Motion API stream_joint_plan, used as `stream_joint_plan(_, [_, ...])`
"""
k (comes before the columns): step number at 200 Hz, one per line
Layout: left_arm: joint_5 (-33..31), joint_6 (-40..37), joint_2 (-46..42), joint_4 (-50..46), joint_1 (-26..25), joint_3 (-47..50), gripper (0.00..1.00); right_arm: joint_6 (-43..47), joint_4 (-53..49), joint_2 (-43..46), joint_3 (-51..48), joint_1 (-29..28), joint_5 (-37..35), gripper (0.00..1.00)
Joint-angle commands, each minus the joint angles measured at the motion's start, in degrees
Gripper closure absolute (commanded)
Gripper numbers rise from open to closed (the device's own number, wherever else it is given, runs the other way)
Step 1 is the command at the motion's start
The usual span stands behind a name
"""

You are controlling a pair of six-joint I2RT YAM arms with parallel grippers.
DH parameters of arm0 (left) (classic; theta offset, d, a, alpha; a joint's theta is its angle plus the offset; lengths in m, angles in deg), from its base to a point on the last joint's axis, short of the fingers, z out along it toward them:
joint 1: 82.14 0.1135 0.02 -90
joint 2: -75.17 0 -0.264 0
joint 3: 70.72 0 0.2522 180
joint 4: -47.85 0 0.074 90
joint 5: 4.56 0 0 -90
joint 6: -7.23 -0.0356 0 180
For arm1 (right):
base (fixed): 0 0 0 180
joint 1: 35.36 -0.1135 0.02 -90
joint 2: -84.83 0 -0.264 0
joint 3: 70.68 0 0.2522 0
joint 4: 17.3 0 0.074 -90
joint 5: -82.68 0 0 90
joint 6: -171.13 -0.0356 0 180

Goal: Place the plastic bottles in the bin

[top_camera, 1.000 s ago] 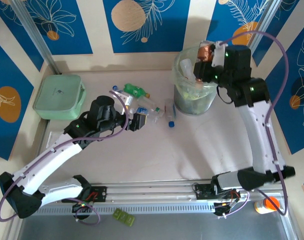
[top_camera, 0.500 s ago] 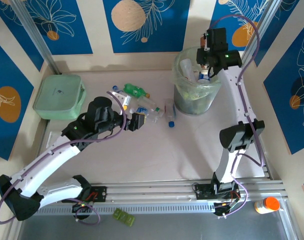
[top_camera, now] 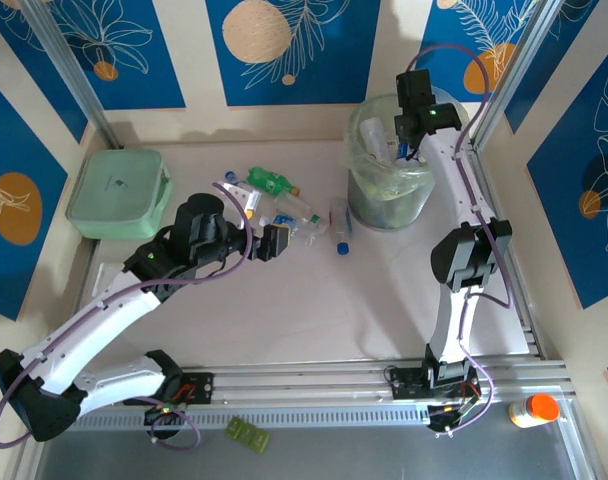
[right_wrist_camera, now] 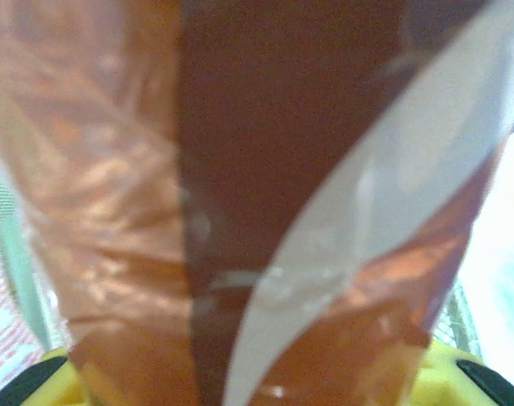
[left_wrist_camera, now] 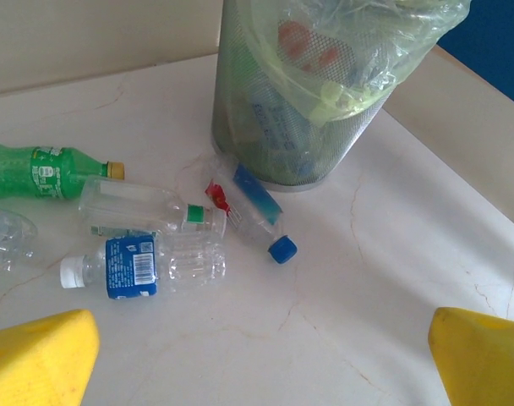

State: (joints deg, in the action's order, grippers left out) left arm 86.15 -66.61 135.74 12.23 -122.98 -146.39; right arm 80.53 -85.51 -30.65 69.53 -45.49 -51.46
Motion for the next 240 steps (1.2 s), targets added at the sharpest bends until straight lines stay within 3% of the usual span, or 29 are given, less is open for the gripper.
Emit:
stream_joint_plan(1, [-2.4,-0.6,-1.3,0.7,0.1,0.5,0.01,0.2,0.2,-1.8,-1.6,0.2,-0.9,0.78])
stream_joint_plan(38, [-4.0,-0.6,-1.8,0.5,0.1,0.4,0.01,0.2,-0.7,-4.0,-1.4,0.1,0.5,0.73])
stream_joint_plan(62, [-4.7,-0.8,-2.1,0.5,0.1,0.5,0.01,-1.5,-2.1,-5.2,-1.0,1.0,2.1,0.62])
stream_joint_plan(100, [-5.3,-0.8,-2.4,0.5,0.1,0.5,0.01,-2.0,-1.5,-5.7,-2.8,1.1,5.0,0.54])
stream_joint_plan(146, [-5.7,-0.9,-2.4,0.4,0.1,0.4,0.01,-1.7,-0.4,-2.0,-1.8,-1.2,5.5,0.43])
stream_joint_plan(210, [-6.1,-1.1,-2.7,0.3,0.1,0.4,0.01,-3.0,-0.2,3.5,-0.6,-2.5,11.0,0.36])
stream_joint_plan(240, [-6.2,-1.2,-2.9,0.3,0.1,0.5,0.01,-2.9,-0.6,3.7,-0.3,-1.9,9.7,0.36])
